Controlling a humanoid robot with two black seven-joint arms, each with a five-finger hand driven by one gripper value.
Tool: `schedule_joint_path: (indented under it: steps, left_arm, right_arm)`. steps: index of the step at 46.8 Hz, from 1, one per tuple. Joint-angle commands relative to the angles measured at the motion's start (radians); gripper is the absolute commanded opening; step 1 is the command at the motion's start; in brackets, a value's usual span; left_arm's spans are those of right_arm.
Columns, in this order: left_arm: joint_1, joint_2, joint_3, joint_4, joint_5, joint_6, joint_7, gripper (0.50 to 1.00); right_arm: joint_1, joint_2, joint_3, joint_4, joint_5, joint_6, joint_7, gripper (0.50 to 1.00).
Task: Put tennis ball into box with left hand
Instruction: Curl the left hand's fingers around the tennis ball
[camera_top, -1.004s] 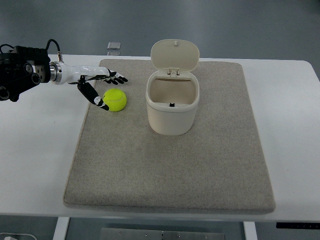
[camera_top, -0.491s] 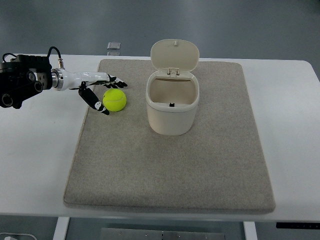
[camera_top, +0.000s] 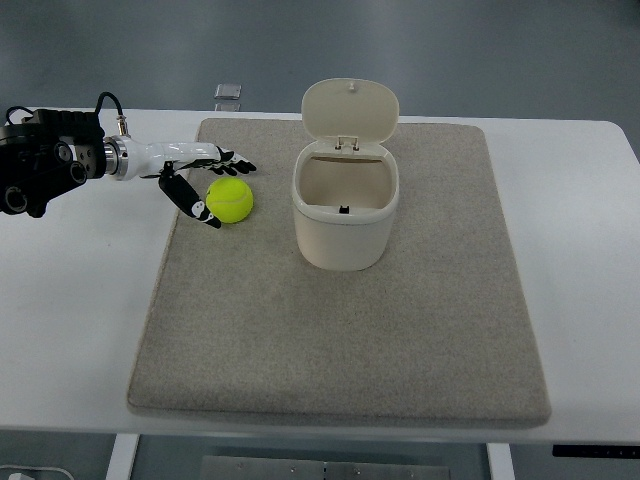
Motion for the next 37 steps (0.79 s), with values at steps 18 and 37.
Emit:
schedule_joint_path:
  steps: [18,37]
  left_arm:
    - [0.000,-0.014,-0.001,0.000,-0.010,0.002,0.001,0.919]
    - [0.000,-0.014,0.000,-0.002,0.004,0.006,0.000,0.921]
  right_arm:
    - [0.000,0.000,0.000,0.000,0.000,0.000,0.000,0.938]
    - [0.000,0.000,0.000,0.000,0.000,0.000,0.000,0.938]
